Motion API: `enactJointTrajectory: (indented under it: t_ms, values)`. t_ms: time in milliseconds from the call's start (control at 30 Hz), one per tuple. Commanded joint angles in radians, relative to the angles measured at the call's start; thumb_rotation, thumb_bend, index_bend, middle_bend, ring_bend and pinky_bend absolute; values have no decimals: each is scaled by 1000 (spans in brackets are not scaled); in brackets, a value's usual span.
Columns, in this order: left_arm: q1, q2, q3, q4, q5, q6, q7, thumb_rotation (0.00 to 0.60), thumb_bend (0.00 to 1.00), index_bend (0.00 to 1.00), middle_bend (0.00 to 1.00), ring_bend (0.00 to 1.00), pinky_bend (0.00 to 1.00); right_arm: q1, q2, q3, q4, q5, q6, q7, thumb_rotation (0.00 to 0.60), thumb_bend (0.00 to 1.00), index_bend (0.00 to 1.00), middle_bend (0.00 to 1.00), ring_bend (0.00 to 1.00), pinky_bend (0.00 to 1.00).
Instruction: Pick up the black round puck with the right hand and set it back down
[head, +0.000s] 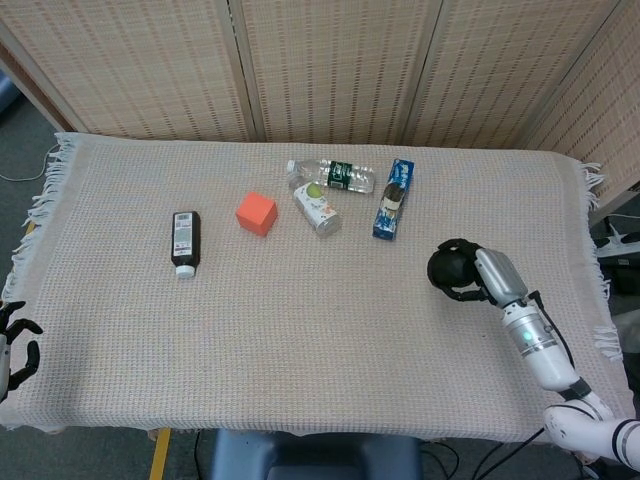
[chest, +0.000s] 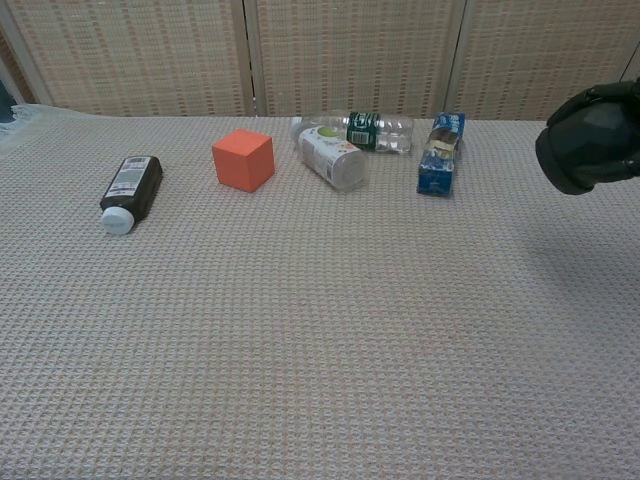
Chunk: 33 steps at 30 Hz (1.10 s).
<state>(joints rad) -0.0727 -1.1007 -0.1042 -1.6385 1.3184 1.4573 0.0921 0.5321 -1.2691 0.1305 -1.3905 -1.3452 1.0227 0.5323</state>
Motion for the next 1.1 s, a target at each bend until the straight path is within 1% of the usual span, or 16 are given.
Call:
enactJointTrajectory:
  t_ms: [33,67,133,167,267,300,367,500,633,733,767,867,967,1100]
  values:
    - [0,1,0,0,0,0,0,600,545,463,172,91,282,-12,9,-6,17,-16,-32,-273,600,527,801,585,675,733]
    - [0,1,0,-1,-1,1,0,600,545,464,173,93,282,-24,-21,5,40,23,12,-406,600,527,802,586,679,736]
    - [1,2,-1,-2,-2,2,1,600,544,463,174,95,282,-39,-75,23,83,73,97,-619,600,527,802,586,685,742]
    - [2,3,-1,-2,-4,3,1,600,544,464,174,95,282,-47,-117,36,119,95,162,-742,600,527,802,586,685,743]
    - [3,5,-3,-5,-8,3,3,600,546,464,174,95,282,-55,-213,64,219,112,295,-938,600,527,802,586,685,748]
    - [3,5,-3,-6,-9,2,3,600,546,463,175,95,282,-55,-233,69,245,110,315,-958,600,527,802,586,685,749]
    - [2,6,-3,-7,-11,0,3,600,545,463,176,95,282,-54,-254,77,271,109,320,-941,600,527,802,586,685,744]
    - [0,7,-2,-8,-13,-4,6,600,545,464,177,95,283,-52,-262,75,291,97,310,-921,600,527,802,587,686,739]
    - [0,7,-2,-10,-14,-5,6,600,545,464,178,95,283,-54,-254,64,275,80,285,-874,600,527,802,586,686,738]
    - [0,7,-2,-11,-15,-6,6,600,545,463,177,95,283,-57,-198,51,176,91,192,-772,600,527,802,586,686,737]
    - [0,7,-2,-11,-15,-7,6,600,546,463,178,95,283,-55,-158,47,114,108,130,-718,600,527,802,586,686,737]
    - [-1,7,-1,-11,-14,-9,8,600,545,464,178,95,283,-42,-52,45,-23,160,-29,-613,600,527,800,586,685,736]
    - [-2,7,1,-12,-14,-10,10,600,545,463,179,96,284,-26,1,42,-71,196,-116,-585,600,528,799,586,685,735]
    - [-2,8,0,-13,-16,-12,11,600,545,464,181,97,285,-11,4,43,-66,230,-150,-592,600,527,792,586,679,731]
